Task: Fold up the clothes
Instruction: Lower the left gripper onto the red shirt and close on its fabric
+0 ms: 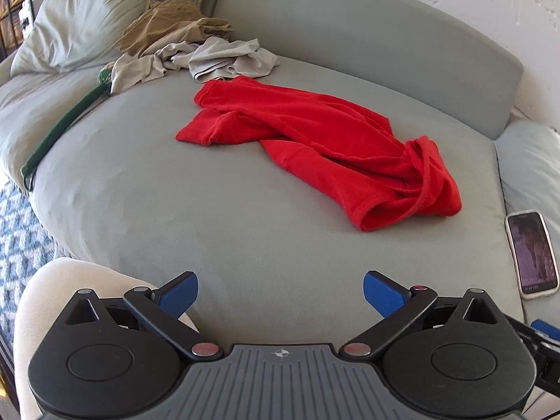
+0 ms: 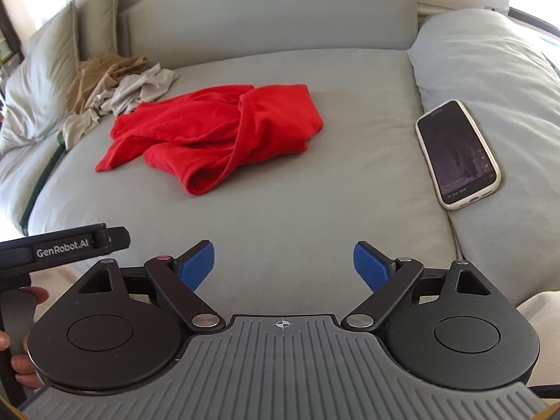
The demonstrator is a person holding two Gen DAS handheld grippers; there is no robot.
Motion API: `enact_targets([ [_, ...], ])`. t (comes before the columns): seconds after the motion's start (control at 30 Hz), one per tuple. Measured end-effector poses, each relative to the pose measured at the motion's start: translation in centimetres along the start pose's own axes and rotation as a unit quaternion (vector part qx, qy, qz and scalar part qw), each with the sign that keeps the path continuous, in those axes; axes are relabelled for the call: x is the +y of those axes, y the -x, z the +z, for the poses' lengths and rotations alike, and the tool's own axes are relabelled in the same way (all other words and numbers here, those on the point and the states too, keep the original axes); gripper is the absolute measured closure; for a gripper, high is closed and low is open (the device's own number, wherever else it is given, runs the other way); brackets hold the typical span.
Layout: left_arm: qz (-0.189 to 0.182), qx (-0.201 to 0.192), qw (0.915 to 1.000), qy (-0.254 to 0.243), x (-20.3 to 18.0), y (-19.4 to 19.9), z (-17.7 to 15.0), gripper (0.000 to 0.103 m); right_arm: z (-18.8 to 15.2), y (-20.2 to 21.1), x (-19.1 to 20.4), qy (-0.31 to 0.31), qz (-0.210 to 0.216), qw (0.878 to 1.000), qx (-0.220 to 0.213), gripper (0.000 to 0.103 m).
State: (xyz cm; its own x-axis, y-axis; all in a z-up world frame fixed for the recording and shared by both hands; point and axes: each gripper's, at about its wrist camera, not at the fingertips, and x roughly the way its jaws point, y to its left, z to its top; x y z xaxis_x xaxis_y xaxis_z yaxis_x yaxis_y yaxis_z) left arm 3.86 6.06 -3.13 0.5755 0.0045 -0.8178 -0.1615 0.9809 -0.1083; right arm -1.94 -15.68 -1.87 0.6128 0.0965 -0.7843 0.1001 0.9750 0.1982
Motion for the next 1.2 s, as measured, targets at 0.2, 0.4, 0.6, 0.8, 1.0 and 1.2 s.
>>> enact_targets([
  [0.2, -0.076, 0.017, 0.9897, 0.120, 3.4, -3.9, 3.2, 0.027, 1.0, -1.5, -1.0, -0.043, 0.025, 0.999, 0.003, 0.014],
  [0.4, -0.151, 0.039, 0.9550, 0.252, 6.1, -10.1, 6.1, 0.048, 1.6, -2.2, -1.7, -0.064, 0.034, 0.997, -0.009, 0.014],
  [0.6, -0.207, 0.020, 0.9061, 0.368, 8.2, -14.6, 6.1, 0.045, 2.1, -2.7, -2.1, -0.072, 0.041, 0.996, -0.018, 0.014],
  [0.8, -0.217, -0.004, 0.9153, 0.339, 7.9, -16.6, 8.0, 0.038, 2.5, -3.4, -2.5, -0.075, 0.042, 0.996, -0.017, 0.014],
  [1.0, -0.224, 0.011, 0.9362, 0.271, 5.7, -17.8, 10.5, 0.016, 2.5, -3.7, -2.9, -0.080, 0.042, 0.996, -0.014, 0.014],
  [1.2, -0.279, 0.053, 0.9047, 0.318, 7.6, -18.4, 9.4, 0.079, 2.3, -2.9, -3.2, -0.083, 0.044, 0.995, -0.022, 0.014],
])
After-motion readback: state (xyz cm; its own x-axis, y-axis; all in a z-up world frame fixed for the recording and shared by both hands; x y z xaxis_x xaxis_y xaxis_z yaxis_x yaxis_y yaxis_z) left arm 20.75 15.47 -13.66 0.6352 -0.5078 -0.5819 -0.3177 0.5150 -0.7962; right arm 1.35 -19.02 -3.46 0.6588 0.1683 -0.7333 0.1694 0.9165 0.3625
